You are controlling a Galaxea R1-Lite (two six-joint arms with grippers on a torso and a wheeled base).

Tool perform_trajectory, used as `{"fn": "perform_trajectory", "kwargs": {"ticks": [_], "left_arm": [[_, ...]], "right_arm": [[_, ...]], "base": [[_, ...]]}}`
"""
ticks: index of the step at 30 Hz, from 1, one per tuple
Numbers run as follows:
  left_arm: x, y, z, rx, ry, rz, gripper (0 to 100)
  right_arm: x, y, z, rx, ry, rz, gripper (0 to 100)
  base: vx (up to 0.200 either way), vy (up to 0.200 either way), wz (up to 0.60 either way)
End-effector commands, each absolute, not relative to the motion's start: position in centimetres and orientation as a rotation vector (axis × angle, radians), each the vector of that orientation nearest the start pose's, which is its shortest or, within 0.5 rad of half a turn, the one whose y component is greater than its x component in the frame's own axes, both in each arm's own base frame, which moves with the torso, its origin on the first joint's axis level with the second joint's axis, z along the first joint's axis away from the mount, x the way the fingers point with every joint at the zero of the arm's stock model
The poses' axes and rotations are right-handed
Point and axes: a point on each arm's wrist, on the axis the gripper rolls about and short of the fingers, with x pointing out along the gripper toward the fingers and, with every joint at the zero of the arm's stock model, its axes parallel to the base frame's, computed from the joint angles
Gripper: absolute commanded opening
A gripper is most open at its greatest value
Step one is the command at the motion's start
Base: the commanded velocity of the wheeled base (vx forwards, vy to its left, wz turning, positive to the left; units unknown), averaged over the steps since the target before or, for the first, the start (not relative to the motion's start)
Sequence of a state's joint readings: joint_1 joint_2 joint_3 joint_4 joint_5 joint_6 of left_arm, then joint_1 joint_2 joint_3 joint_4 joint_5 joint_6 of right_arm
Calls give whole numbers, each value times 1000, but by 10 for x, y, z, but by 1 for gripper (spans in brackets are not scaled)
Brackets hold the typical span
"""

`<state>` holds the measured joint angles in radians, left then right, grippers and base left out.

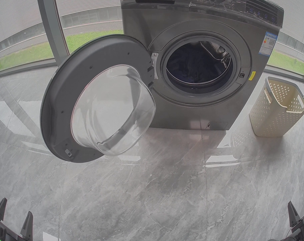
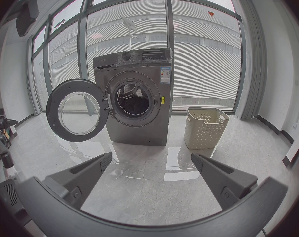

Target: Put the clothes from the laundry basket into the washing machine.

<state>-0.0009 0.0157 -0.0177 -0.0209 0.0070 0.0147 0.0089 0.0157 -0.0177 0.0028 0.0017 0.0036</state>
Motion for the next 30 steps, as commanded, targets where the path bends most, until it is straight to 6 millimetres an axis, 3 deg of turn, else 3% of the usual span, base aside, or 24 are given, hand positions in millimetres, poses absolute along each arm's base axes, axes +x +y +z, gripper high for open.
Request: {"fn": "perform_trajectory", "kwargs": {"ticks": [1, 4, 7, 9, 11, 16, 20, 30], "left_arm": [[-44, -1, 156, 4, -242, -86, 100], [-27, -3, 182, 5, -134, -169, 100], [17, -5, 204, -10, 7, -212, 100], [40, -5, 215, -17, 25, -208, 100], [77, -5, 228, -17, 21, -208, 100], [131, -6, 239, -19, 41, -222, 100], [158, -8, 239, -24, 72, -262, 100], [198, -10, 242, -34, 99, -350, 100]], "right_arm": [[-23, 0, 75, 2, 6, 11, 100], [-23, 0, 75, 3, 6, 11, 100], [-23, 0, 75, 3, 6, 11, 100], [-23, 0, 75, 5, 6, 11, 100], [-23, 0, 75, 5, 6, 11, 100], [-23, 0, 75, 5, 6, 11, 100], [-23, 0, 75, 3, 6, 11, 100], [-23, 0, 75, 3, 6, 11, 100]], "base": [[0, 0, 0], [0, 0, 0], [0, 0, 0], [0, 0, 0], [0, 0, 0], [0, 0, 0], [0, 0, 0], [0, 0, 0]]}}
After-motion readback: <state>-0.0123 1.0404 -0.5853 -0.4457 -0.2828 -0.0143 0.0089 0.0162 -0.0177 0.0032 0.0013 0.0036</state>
